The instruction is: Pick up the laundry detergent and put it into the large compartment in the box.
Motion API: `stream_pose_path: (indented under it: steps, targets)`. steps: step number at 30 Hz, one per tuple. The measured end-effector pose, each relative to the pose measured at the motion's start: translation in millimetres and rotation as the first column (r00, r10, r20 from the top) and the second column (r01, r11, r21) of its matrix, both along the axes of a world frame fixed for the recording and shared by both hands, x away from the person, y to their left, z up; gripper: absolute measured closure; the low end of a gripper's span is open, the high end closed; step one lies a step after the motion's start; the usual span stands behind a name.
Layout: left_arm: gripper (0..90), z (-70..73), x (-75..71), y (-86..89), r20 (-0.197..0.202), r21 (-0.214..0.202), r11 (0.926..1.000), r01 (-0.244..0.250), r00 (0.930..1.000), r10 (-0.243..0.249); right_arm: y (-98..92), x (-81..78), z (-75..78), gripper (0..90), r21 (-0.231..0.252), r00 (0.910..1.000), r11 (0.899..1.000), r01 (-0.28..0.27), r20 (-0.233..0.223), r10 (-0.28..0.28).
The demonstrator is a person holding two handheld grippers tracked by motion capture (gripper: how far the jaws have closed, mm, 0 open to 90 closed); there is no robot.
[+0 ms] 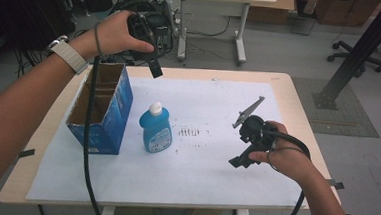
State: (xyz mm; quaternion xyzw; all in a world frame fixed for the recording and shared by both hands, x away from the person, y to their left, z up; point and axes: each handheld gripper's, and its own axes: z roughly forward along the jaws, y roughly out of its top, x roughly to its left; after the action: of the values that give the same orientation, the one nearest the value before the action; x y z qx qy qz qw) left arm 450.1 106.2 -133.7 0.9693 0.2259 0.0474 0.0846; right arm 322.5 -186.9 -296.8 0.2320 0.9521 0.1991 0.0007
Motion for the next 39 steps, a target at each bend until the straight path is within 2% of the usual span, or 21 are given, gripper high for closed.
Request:
stream_pose_path:
  steps: [1, 3, 6, 10, 18, 21, 29, 30, 38, 39]
  targets:
    - [10.5, -0.2, -1.7, -0.8, -0.020, -0.011, 0.9999, -0.012, 0.9997, 0.012, -0.1, -0.6, 0.1, 10.4, 0.002, 1.0000, 1.000, -0.003, 0.002, 0.003]
    - [10.6, -0.8, -2.3, -1.1, -0.023, -0.015, 0.9998, -0.016, 0.9996, 0.015, -0.3, -0.6, 0.1, 10.4, 0.003, 1.0000, 1.000, -0.005, 0.004, 0.005]
    - [10.7, -4.9, -4.9, -2.3, -0.039, 0.008, 0.9987, -0.050, 0.9980, 0.050, 0.2, -1.1, -0.4, 10.4, 0.005, 1.0000, 1.000, -0.008, 0.003, 0.008]
    - [10.8, -6.6, -7.4, -0.8, -0.055, -0.003, 0.9963, -0.086, 0.9948, 0.086, 0.6, -1.8, -0.5, 10.4, 0.005, 0.9999, 1.000, -0.010, 0.003, 0.010]
    - [10.8, -7.4, -13.2, 0.2, -0.053, -0.003, 0.9933, -0.116, 0.9919, 0.116, 1.1, -2.7, -1.4, 10.4, 0.006, 0.9999, 1.000, -0.012, 0.005, 0.012]
    - [10.8, -9.7, -16.1, -0.4, -0.075, -0.007, 0.9918, -0.128, 0.9891, 0.127, 1.5, -3.1, -1.6, 10.4, 0.007, 0.9998, 1.000, -0.017, 0.006, 0.017]
    - [11.6, -15.0, -22.5, -3.8, -0.092, 0.007, 0.9905, -0.138, 0.9862, 0.138, 2.0, -4.2, -0.7, 10.4, 0.008, 0.9998, 1.000, -0.018, 0.008, 0.018]
    - [11.7, -16.9, -24.0, -4.4, -0.108, 0.012, 0.9899, -0.141, 0.9840, 0.142, 2.2, -4.7, -0.3, 10.4, 0.008, 0.9998, 1.000, -0.019, 0.010, 0.018]
    - [11.6, -25.3, -27.3, -3.2, -0.130, 0.007, 0.9858, -0.168, 0.9773, 0.167, 2.9, -6.5, -0.1, 10.4, 0.007, 0.9998, 1.000, -0.019, 0.008, 0.019]
    - [11.7, -28.0, -28.3, -2.8, -0.145, 0.002, 0.9854, -0.170, 0.9749, 0.169, 3.0, -6.6, 0.1, 10.4, 0.007, 0.9998, 1.000, -0.019, 0.008, 0.019]
